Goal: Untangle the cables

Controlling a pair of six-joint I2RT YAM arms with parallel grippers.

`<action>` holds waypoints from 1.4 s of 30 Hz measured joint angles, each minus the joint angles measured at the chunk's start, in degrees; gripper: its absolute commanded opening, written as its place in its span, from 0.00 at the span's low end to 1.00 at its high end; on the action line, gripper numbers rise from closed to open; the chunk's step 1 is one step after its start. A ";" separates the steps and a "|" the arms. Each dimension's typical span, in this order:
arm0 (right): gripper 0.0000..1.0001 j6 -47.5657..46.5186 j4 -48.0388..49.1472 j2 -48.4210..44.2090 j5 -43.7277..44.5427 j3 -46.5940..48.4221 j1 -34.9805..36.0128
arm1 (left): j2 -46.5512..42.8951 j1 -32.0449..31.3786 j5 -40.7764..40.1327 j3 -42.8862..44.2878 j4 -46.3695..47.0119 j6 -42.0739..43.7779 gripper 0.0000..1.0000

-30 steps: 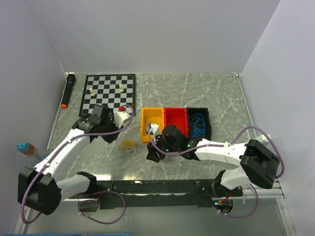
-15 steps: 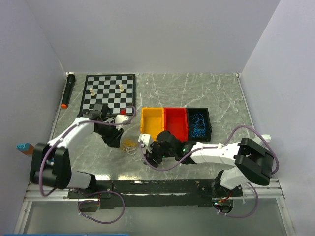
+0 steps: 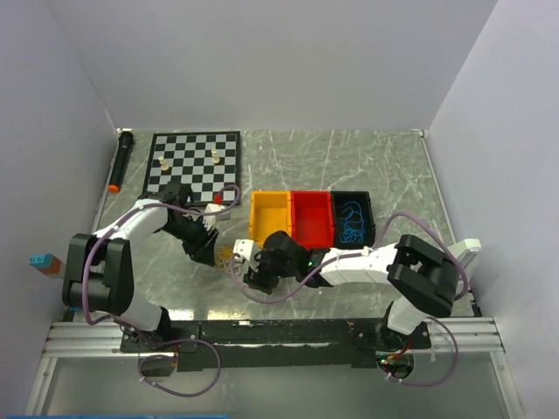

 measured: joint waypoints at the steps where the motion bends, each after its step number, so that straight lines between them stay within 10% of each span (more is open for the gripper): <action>1: 0.63 -0.28 0.07 0.55 0.28 0.57 0.00 | 0.00 0.00 0.04 -0.02 0.02 0.33 0.48; 13: 0.62 -2.05 -0.26 5.62 1.01 4.11 0.00 | 0.00 -1.11 -1.79 -2.67 5.66 1.14 0.44; 26: 0.49 -1.68 -2.01 7.19 -0.13 5.42 -1.11 | -3.91 -4.68 -9.66 -7.32 17.86 -1.84 0.05; 42: 0.00 -1.27 -3.58 10.03 -2.19 7.34 -1.53 | -5.07 -5.25 -10.14 -7.32 17.35 -2.75 0.01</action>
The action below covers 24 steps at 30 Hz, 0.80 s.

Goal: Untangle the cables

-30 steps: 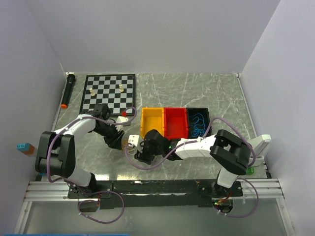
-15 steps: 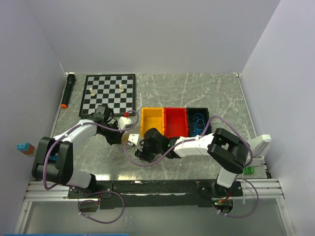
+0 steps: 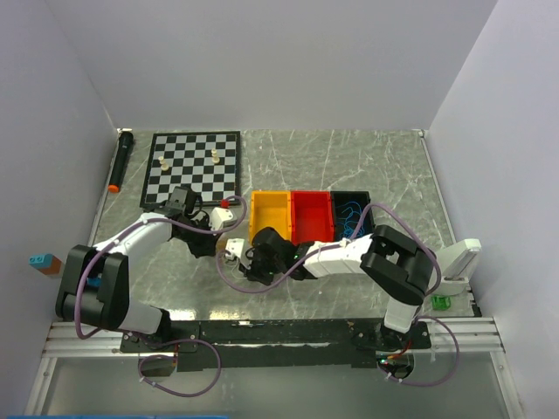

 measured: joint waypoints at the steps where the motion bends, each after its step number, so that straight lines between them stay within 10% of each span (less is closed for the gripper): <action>1: 0.00 -0.04 -0.09 0.00 0.02 0.00 0.00 | 0.00 0.00 -0.02 0.02 -0.13 -0.13 0.01; 11: 0.00 4.28 -0.44 -9.64 4.57 -4.52 -0.15 | -2.84 0.02 -1.07 2.49 -3.96 -1.29 0.01; 24: 0.00 16.83 -3.56 -50.77 20.06 -19.78 -4.55 | -13.49 0.00 -4.09 4.66 -10.38 -1.40 0.01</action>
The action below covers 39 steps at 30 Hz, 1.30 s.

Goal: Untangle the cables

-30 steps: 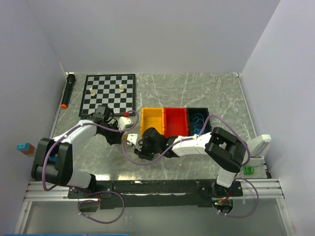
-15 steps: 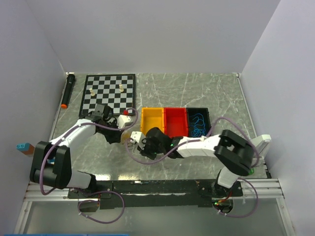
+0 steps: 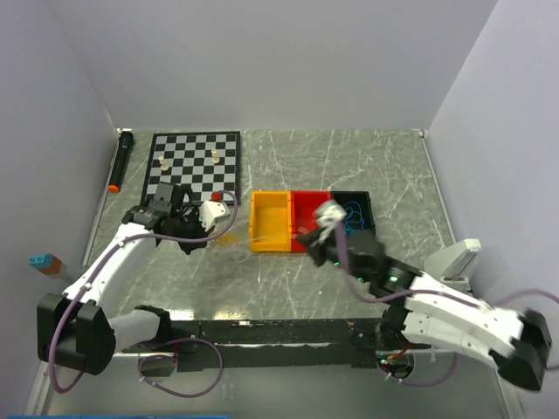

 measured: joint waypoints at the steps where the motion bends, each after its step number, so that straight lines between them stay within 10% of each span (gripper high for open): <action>1: 0.00 0.79 -0.37 -3.80 1.36 0.00 -1.70 | -0.68 -0.07 -0.28 0.00 -0.20 0.00 0.01; 9: 0.00 1.99 -4.13 -24.22 11.63 8.59 -14.56 | -3.65 -0.44 -1.99 -0.46 -0.48 -0.04 0.01; 20: 0.00 -5.35 -3.45 -20.81 25.49 18.67 -16.59 | -4.61 -0.48 -8.11 -7.02 1.31 0.68 0.01; 39: 0.00 -7.52 -2.56 -15.02 20.06 28.96 -17.53 | -3.82 -4.15 -10.62 -6.14 2.45 -0.04 0.01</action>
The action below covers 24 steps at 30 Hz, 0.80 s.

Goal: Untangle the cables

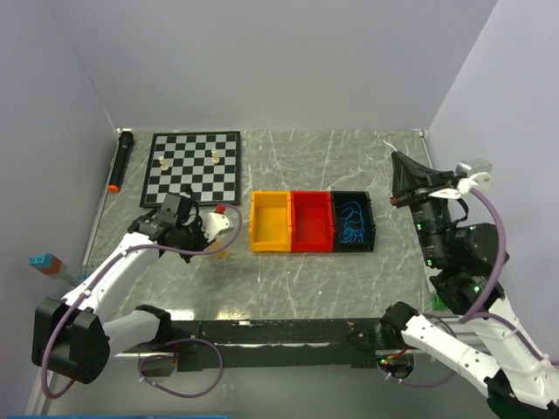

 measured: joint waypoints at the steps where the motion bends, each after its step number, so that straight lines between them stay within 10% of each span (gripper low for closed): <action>1: 0.00 -0.02 -0.02 0.52 -0.31 0.00 -0.02 | 0.00 -0.42 0.52 0.66 -0.35 -0.31 0.01; 24: 0.00 2.62 1.97 10.58 -7.48 -2.23 -1.70 | -0.33 -4.22 3.87 3.23 -4.02 -3.54 0.01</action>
